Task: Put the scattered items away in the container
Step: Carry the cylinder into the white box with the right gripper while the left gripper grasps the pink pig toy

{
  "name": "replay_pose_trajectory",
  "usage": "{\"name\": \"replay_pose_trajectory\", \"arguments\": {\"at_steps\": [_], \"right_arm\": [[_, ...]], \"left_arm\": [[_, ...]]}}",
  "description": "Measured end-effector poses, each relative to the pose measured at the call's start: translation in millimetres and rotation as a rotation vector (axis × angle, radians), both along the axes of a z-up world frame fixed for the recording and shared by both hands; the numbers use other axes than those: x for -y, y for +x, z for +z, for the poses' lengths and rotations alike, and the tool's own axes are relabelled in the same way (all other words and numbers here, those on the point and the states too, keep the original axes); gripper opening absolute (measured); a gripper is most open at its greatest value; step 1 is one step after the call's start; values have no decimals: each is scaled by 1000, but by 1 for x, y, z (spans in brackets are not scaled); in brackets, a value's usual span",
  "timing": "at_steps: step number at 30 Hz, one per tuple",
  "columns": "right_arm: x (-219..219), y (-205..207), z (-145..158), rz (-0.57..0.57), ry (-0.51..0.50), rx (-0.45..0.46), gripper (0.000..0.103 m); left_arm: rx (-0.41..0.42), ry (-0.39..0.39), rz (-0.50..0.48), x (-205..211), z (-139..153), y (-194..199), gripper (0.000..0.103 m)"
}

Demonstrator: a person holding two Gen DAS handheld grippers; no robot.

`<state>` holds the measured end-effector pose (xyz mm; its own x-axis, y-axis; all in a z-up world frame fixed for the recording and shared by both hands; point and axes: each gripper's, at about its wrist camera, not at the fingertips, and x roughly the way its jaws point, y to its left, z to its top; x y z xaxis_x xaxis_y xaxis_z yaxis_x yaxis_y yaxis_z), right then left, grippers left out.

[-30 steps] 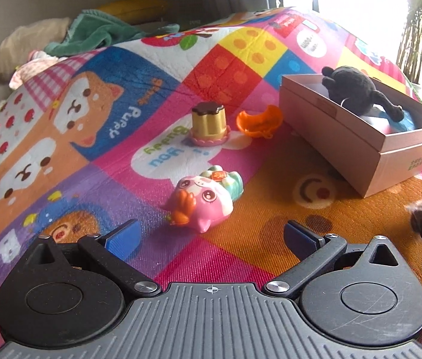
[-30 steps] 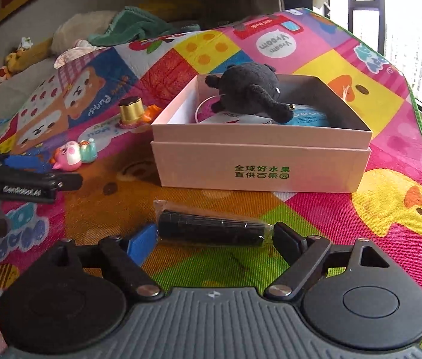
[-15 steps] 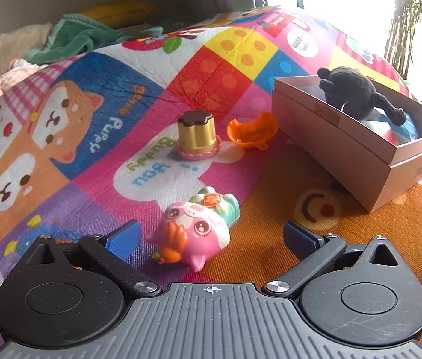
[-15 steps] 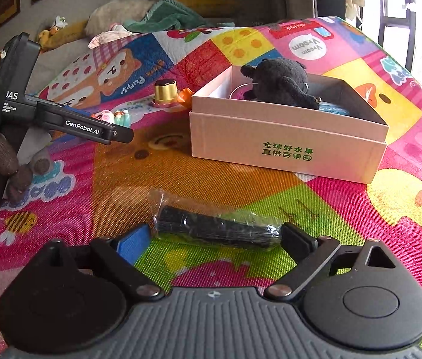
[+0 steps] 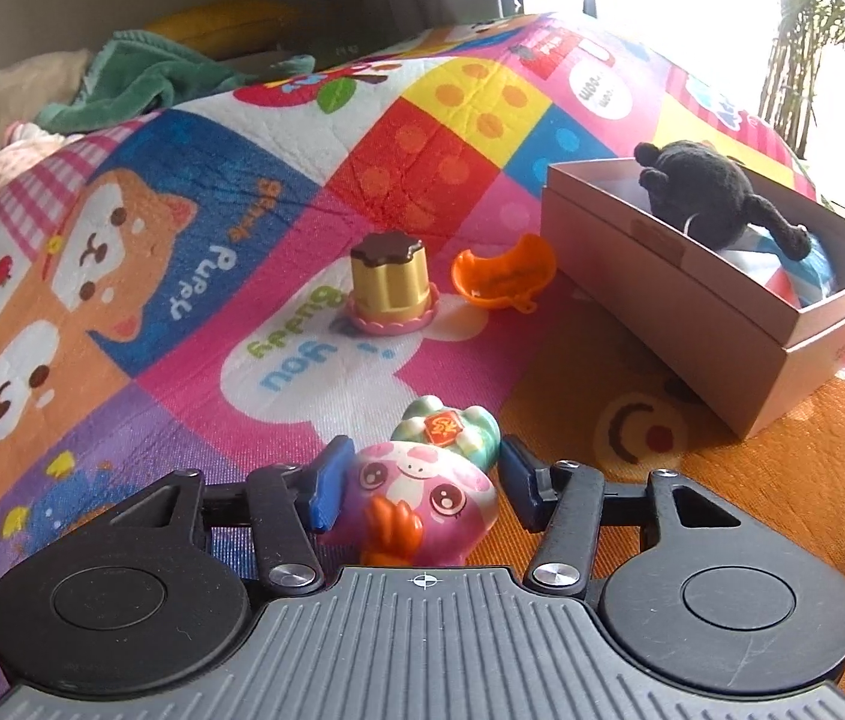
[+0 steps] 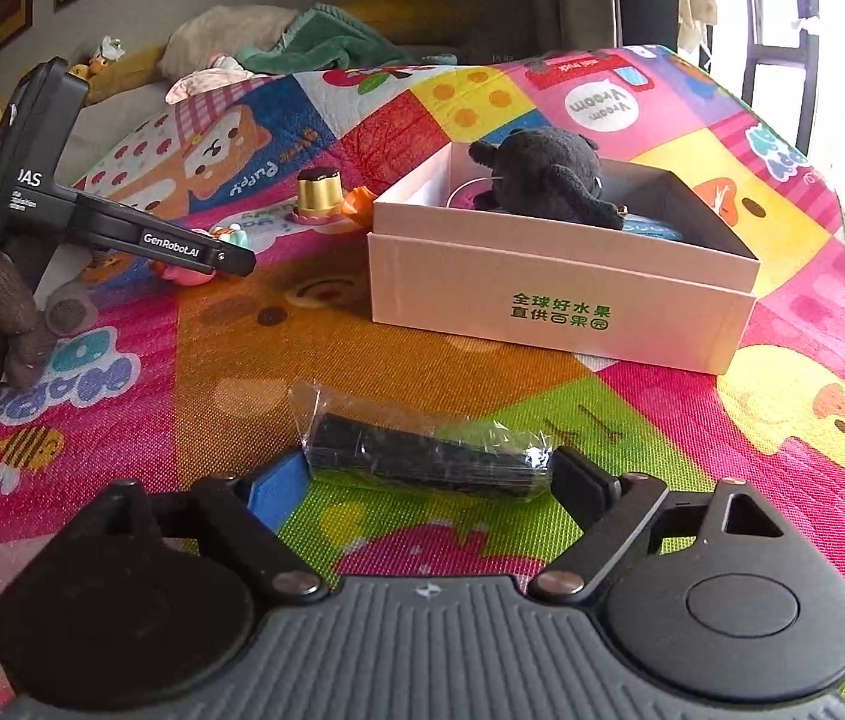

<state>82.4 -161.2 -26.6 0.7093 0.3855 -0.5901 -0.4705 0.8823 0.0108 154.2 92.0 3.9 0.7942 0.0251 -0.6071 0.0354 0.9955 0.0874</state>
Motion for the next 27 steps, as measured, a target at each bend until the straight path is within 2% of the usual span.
{"name": "replay_pose_trajectory", "arguments": {"at_steps": [4, 11, 15, 21, 27], "right_arm": [[2, -3, 4, -32, 5, 23, 85], [13, -25, 26, -72, 14, 78, 85], [25, -47, 44, -110, 20, 143, 85], [44, -67, 59, -174, 79, 205, 85], [61, -69, 64, -206, 92, 226, 85]], "left_arm": [[7, -32, -60, 14, 8, -33, 58], [42, -46, -235, 58, 20, -97, 58], [56, -62, -324, 80, 23, -122, 58], [69, -11, -367, 101, 31, -126, 58], [126, 18, -371, 114, 52, -105, 57]]}}
